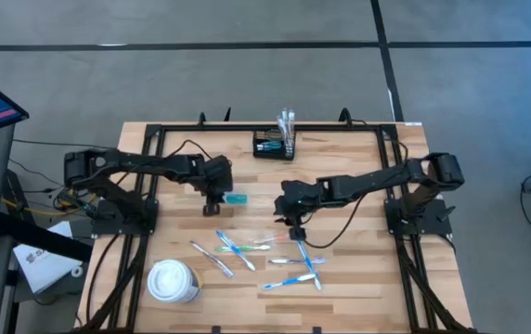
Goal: Pick & Place toothbrushing station
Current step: Put the blue mouthwash into the mesh organizer
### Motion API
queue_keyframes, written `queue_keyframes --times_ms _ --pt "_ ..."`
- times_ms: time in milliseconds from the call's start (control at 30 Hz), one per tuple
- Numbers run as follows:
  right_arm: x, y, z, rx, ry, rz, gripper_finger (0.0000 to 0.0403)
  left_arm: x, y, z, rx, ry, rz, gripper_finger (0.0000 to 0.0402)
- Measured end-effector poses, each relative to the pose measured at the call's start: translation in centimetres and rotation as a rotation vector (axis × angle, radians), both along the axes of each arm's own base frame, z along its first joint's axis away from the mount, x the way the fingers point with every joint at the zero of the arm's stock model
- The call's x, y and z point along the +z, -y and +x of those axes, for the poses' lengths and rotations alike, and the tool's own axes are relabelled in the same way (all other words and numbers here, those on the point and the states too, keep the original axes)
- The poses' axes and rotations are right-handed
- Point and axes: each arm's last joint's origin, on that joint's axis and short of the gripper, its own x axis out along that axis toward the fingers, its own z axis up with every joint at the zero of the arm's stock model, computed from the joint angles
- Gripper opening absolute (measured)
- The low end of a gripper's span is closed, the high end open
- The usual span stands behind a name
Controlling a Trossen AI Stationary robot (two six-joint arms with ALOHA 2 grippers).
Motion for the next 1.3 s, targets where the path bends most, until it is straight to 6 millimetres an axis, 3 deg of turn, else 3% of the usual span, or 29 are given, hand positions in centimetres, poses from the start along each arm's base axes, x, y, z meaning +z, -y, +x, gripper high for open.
queue_keyframes --times_ms 133,500,1300 --pt "-0.4 0.1 0.7 -0.016 -0.001 -0.053 0.0098 1.6 0.4 -0.3 -0.001 0.086 -0.058 0.0078" --pt "1.3 0.1 2.0 -0.005 0.167 -0.156 0.0098 5.4 1.5 -1.5 -0.028 0.29 -0.25 0.0078" --pt "2.7 -1.5 2.9 0.156 0.372 -0.308 0.0098 6.1 3.3 -1.3 -0.104 0.327 -0.389 0.0078"
